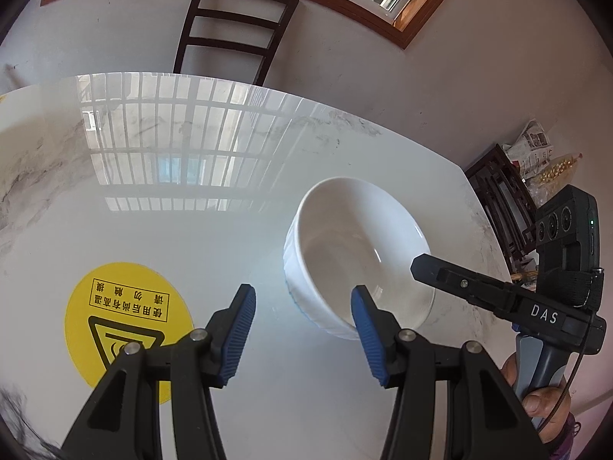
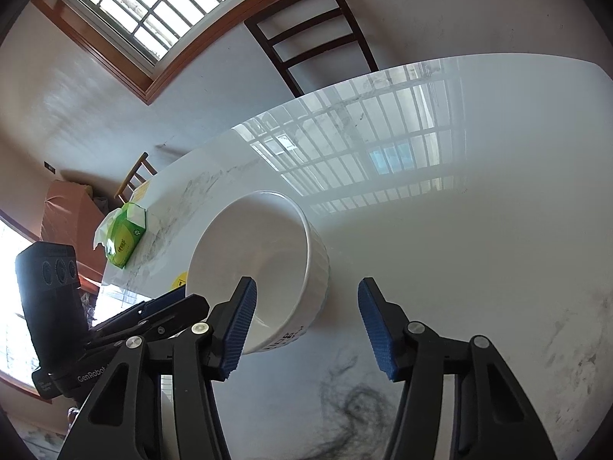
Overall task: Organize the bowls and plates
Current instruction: 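Move both tools to the blue-printed white bowl and grip its rim, then carry the blue-printed white bowl with both tools into the bowl stack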
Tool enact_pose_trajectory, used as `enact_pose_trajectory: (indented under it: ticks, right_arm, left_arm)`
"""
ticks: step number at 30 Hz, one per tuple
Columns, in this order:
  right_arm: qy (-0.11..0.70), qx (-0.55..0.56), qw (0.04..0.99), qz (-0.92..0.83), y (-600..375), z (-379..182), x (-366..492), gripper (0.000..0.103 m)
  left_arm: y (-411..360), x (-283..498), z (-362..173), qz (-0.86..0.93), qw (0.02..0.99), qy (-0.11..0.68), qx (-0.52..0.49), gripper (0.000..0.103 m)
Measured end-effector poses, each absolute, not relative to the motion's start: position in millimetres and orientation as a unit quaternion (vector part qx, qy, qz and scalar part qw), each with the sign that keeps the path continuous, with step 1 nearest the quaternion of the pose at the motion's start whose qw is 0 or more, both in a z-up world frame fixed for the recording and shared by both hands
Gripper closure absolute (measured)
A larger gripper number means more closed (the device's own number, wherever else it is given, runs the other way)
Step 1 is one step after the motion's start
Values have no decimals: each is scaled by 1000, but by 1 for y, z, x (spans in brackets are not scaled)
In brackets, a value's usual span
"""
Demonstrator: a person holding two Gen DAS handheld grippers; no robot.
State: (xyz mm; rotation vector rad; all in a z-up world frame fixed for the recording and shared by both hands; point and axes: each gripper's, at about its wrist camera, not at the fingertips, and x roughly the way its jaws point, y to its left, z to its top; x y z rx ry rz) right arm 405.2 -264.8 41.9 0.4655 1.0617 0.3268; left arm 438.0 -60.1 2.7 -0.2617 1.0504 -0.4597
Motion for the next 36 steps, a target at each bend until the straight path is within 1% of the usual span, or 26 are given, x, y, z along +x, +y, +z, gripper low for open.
enact_pose_trajectory:
  ticks: [1,3,5,6,7,8,11,14,17,24,29,36]
  right_arm:
    - [501,219,823,154,-264,41,406,54]
    - [507,217,819,155,-262,38,407,60]
    - [514,213,817,152,-260,35,408,62]
    - [516,215,815,152,-260,33,408,65]
    - [517,219,813,153,-260,31,408,66]
    - [518,220,812,154,-260,30,408,70]
    - [518,232,808,160,-261,28,407,80]
    - [518,226,810,158,-259,28,405,83]
    - [521,256,795,173,-268,23,399,85]
    - [508,268,796,191,-273,46,365,85]
    - [496,265,800,211,-273,74,321,84]
    - [479,255,805,238,-267,106,250,83]
  left_arm:
    - [-61,438,2,-216,833,494,-124,50]
    - [-62,441,1,-218,833,494,-121,50]
    - [-64,441,0,-221,832,495,-121,50]
    - [-65,441,-1,-223,831,495,-122,50]
    - [-67,440,-1,-225,831,494,-121,53]
    - [-68,439,-1,-228,834,490,-116,69]
    - [-74,435,4,-207,849,477,-88,78]
    - [-73,429,6,-191,860,468,-75,86]
    - [-64,425,7,-198,848,480,-109,88]
    - [-71,379,42,-187,858,470,-91,88]
    - [-70,326,65,-188,864,459,-84,88]
    - [-67,244,96,-186,883,425,-76,88]
